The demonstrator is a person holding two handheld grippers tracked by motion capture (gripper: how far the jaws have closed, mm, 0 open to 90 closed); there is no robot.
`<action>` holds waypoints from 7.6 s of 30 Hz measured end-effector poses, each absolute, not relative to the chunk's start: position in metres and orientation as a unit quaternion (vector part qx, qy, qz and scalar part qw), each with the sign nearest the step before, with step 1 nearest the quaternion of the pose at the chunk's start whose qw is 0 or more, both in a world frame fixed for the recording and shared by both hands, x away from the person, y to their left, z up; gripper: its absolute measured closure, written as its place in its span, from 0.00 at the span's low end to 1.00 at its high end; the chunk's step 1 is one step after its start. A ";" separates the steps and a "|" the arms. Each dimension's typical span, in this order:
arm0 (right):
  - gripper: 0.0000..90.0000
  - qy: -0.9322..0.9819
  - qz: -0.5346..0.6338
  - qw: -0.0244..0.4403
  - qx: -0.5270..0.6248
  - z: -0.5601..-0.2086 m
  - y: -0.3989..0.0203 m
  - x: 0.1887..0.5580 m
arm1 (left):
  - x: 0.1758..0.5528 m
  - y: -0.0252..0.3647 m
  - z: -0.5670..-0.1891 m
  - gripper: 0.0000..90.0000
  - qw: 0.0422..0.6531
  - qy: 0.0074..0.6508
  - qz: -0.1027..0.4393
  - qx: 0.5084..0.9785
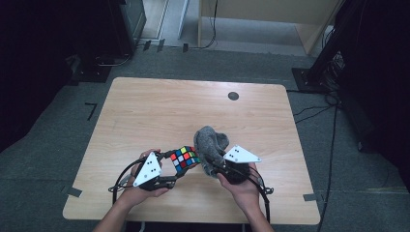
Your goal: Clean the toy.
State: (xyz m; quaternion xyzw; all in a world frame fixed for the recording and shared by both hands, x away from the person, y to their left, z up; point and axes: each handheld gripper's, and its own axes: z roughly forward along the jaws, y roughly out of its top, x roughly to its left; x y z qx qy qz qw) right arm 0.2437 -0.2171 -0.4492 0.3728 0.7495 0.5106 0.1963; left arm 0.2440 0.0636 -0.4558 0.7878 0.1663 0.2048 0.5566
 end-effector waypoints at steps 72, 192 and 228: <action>0.76 0.765 0.543 0.250 0.238 -0.435 -0.178 0.218 | 0.236 0.038 -0.460 0.38 0.455 0.156 0.283 0.830; 0.71 0.735 0.431 0.218 0.476 -0.511 -0.268 0.259 | 0.320 0.047 -0.510 0.33 0.380 0.437 0.169 0.798; 0.00 0.757 0.392 0.221 0.474 -0.470 -0.280 0.254 | 0.292 0.109 -0.466 0.15 0.438 0.468 0.148 0.754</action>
